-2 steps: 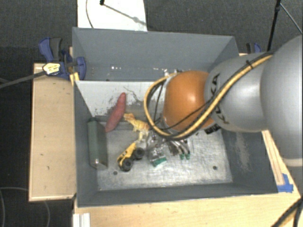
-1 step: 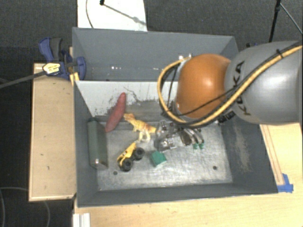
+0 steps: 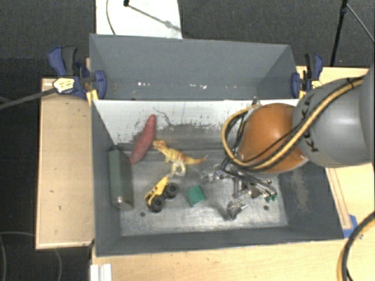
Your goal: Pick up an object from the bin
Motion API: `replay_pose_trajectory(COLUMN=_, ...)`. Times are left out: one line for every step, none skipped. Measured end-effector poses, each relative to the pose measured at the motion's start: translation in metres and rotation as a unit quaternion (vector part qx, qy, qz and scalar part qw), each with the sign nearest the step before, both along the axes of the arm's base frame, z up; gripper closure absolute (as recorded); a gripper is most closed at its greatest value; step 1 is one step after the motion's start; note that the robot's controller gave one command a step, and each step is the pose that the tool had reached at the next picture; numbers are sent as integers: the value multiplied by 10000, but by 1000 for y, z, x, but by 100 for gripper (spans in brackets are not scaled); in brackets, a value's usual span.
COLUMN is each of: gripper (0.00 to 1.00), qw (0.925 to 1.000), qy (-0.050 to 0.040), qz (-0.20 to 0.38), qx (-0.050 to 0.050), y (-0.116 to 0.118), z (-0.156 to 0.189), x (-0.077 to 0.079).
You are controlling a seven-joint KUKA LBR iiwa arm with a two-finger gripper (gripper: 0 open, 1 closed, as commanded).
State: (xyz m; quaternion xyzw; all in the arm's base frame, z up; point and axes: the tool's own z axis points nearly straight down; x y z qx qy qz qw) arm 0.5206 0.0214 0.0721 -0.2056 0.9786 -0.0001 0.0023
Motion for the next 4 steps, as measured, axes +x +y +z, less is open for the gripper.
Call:
replay_pose_trajectory(gripper=100, qw=10000, qy=-16, qz=-19, qx=4, y=-2, z=1, x=1)
replay_pose_trajectory(gripper=0, qw=10000, qy=2, qz=-24, qx=3, y=-2, z=0, x=-1)
replay_pose_trajectory(gripper=100, qw=10000, qy=-14, qz=-33, qx=4, y=-2, z=1, x=1)
replay_pose_trajectory(gripper=0, qw=10000, qy=3, qz=-38, qx=3, y=-2, z=-1, x=-1)
